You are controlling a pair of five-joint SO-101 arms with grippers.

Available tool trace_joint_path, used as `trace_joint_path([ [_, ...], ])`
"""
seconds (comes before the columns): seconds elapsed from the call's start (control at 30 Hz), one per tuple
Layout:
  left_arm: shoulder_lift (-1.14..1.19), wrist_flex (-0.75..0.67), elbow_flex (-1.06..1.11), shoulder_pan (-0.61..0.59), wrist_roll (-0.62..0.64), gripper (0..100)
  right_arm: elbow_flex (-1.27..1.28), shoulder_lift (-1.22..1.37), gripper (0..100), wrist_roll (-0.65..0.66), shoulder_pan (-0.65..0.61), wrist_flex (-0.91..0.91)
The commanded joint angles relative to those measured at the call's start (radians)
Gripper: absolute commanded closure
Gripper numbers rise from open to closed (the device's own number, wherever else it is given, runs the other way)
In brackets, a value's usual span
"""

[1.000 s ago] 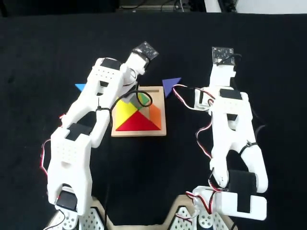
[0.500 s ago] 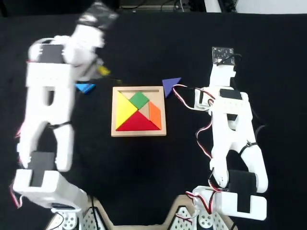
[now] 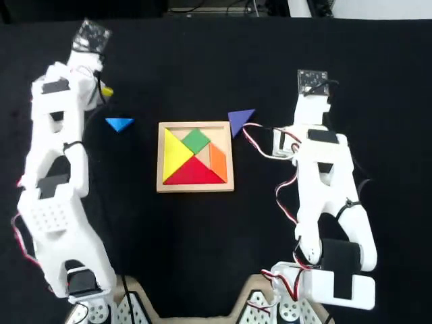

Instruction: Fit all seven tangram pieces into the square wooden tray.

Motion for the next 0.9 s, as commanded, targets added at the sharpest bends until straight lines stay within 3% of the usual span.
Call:
trace_joint_path([
  [0.0, 0.064, -0.055, -0.065, -0.01, 0.017, 69, -0.007, -0.004, 98.7, 0.002, 0.011, -0.026],
  [0.17, 0.11, -0.043, -0.084, -0.019, 0.012, 69, -0.007, -0.004, 98.7, 0.002, 0.011, -0.026],
  [0.4, 0.117, 0.153, -0.084, -0.065, -0.149, 69, -0.007, -0.004, 98.7, 0.002, -0.005, -0.026],
  [0.63, 0.051, 0.384, -0.116, -0.031, -0.144, 69, -0.005, -0.004, 98.7, 0.003, -0.023, -0.023],
  [0.87, -0.084, 0.407, -0.153, -0.021, -0.086, 69, -0.005, -0.004, 98.7, 0.003, -0.023, -0.023],
])
